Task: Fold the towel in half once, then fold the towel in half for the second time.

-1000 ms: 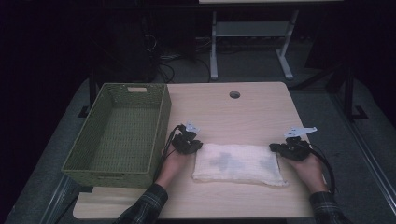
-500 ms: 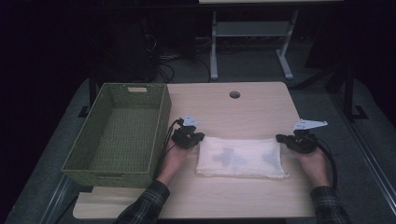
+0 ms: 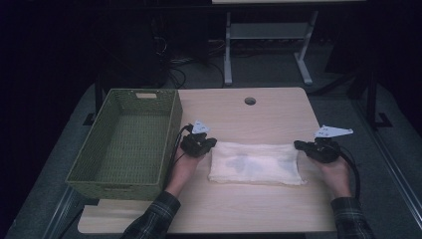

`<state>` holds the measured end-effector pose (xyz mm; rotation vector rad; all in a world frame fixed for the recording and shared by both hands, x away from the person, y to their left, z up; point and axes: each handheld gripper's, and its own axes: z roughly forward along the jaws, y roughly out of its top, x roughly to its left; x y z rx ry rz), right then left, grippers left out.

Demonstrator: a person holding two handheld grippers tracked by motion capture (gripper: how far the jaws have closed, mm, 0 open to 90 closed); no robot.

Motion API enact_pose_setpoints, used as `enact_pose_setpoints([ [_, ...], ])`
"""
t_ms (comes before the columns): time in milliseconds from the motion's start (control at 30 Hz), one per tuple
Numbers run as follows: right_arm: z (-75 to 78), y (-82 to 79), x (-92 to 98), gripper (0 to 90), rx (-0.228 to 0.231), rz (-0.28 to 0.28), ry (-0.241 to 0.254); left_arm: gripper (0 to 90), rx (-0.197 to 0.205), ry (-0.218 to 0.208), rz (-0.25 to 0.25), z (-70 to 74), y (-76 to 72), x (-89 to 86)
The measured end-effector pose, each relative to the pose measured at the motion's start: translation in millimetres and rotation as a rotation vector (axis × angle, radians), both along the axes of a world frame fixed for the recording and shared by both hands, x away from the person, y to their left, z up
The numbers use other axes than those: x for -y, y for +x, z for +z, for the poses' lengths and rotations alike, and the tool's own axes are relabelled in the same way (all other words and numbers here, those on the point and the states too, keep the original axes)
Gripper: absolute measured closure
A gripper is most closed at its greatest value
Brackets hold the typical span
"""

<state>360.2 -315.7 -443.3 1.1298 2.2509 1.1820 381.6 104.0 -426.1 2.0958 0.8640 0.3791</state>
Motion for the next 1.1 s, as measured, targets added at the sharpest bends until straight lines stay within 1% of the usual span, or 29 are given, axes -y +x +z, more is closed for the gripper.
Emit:
enact_pose_setpoints([
  [33,0.4,-1.8,-0.2,88.2,0.005,0.007,-0.001,86.3,0.001,0.0,-0.002,0.1,-1.3,0.0],
  [67,0.4,-3.7,-0.3,88.2,0.009,0.014,-0.007,86.3,0.003,0.012,-0.007,0.2,-2.5,-0.7],
  [200,-0.4,-11.1,-0.8,88.2,0.009,0.027,-0.012,86.3,0.005,0.028,-0.019,1.1,-8.0,-1.7],
  [333,-1.2,-18.8,0.0,88.3,0.002,0.039,0.006,86.3,0.007,0.037,-0.033,2.0,-13.7,-2.0],
  [500,-2.6,-27.3,-0.9,88.3,0.0,0.056,0.002,86.3,0.001,0.05,-0.05,1.4,-22.7,-3.1],
  [600,-1.8,-31.7,-0.9,88.3,0.004,0.066,0.007,86.3,0.007,0.065,-0.065,1.9,-28.2,-4.0],
  [667,-1.6,-35.0,-1.6,88.3,0.007,0.074,0.004,86.3,0.001,0.063,-0.068,2.1,-32.4,-4.2],
  [733,-1.8,-38.5,-2.3,88.3,0.003,0.077,0.003,86.3,0.009,0.065,-0.076,2.3,-34.9,-5.3],
  [800,-2.2,-42.6,-2.6,88.3,0.004,0.085,-0.002,86.3,-0.002,0.064,-0.074,2.6,-38.2,-5.8],
  [833,-1.9,-44.9,-2.8,88.2,0.0,0.085,-0.002,86.3,0.004,0.069,-0.078,3.0,-39.3,-6.5],
  [900,-1.9,-48.7,-2.2,88.2,0.005,0.091,-0.004,86.3,-0.004,0.057,-0.079,3.3,-43.0,-7.0],
  [1000,-1.9,-54.9,-1.6,88.2,0.003,0.097,-0.001,86.3,-0.005,0.064,-0.087,2.9,-48.1,-7.4],
  [1100,-2.1,-59.5,-1.3,88.2,0.005,0.105,-0.006,86.1,-0.009,0.08,-0.099,2.4,-52.2,-7.3],
])
